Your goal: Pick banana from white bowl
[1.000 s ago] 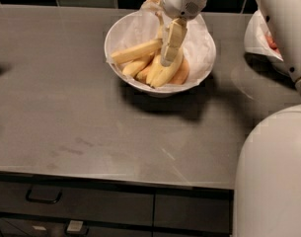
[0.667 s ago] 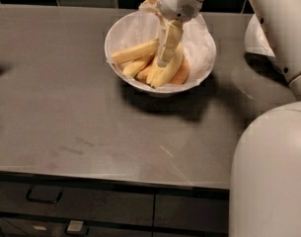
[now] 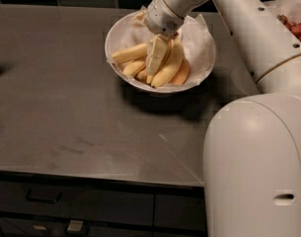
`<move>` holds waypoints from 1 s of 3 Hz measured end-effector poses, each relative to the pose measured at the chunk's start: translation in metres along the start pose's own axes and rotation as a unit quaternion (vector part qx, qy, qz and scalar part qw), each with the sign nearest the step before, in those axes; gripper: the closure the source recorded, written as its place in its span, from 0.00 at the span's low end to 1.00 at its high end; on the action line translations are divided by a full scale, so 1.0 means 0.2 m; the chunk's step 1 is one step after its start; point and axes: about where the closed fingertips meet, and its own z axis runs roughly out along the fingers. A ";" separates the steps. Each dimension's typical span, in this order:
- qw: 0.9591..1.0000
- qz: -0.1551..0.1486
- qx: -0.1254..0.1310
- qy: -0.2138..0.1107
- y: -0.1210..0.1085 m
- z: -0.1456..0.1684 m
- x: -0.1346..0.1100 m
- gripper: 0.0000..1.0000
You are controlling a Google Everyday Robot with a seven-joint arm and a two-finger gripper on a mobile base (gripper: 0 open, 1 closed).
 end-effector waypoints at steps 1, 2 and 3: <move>1.000 0.000 0.000 0.000 0.00 0.00 0.00 0.00; 1.000 0.000 0.000 0.000 0.00 0.00 0.00 0.19; 1.000 0.000 0.000 0.000 0.00 0.00 0.00 0.42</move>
Offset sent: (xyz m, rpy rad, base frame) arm 0.0005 0.0004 -0.0006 0.0006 0.0002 -0.0004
